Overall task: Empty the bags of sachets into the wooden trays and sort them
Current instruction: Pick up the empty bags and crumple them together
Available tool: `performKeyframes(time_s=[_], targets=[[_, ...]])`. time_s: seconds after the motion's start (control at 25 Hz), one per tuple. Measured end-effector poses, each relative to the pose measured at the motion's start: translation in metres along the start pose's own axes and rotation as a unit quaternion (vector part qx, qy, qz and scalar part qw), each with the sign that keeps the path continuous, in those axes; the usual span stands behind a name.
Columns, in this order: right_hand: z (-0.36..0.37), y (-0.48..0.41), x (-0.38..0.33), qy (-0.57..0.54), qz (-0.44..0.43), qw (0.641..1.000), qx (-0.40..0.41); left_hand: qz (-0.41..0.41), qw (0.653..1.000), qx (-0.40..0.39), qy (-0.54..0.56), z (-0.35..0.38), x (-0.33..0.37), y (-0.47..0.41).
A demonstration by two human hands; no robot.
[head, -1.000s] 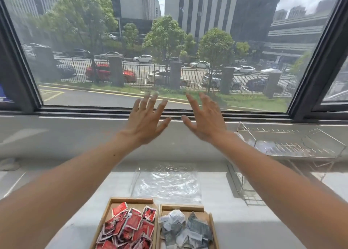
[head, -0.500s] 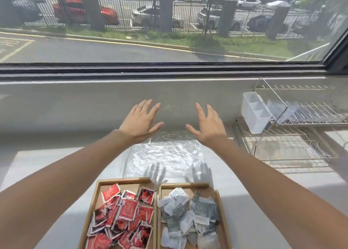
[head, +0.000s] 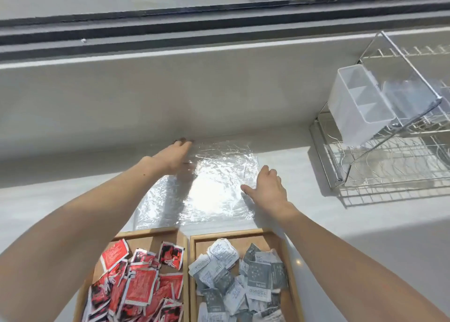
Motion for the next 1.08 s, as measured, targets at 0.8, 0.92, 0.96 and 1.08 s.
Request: performKeyframes(time_s=[0.8,0.92,0.96,1.08], targets=[[-0.113,0.057,-0.07,-0.194,-0.256,0.945,-0.056,0.066,0.969,0.093,0.219,-0.058,0.008,0.047],[-0.16,0.099,-0.093,-0.138,-0.293,0.944,-0.068,0.099,0.949,0.095,0.283,-0.088,0.021,0.083],[-0.175,0.114,-0.099,-0.128,-0.304,0.942,-0.064,0.111,0.941,0.094,0.305,-0.097,0.025,0.095],[-0.217,0.158,-0.107,-0.089,-0.328,0.94,-0.029,0.142,0.932,0.115,0.314,-0.124,0.041,0.137]])
Point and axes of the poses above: each hand's wrist, its own y-axis away from the middle knuckle, its own z-axis out of the palm, x = y × z, the point moved 7 cm from there along -y, towards the middle knuckle, and after that the axes turned 6 degrees about y, right-handed, at the moved point
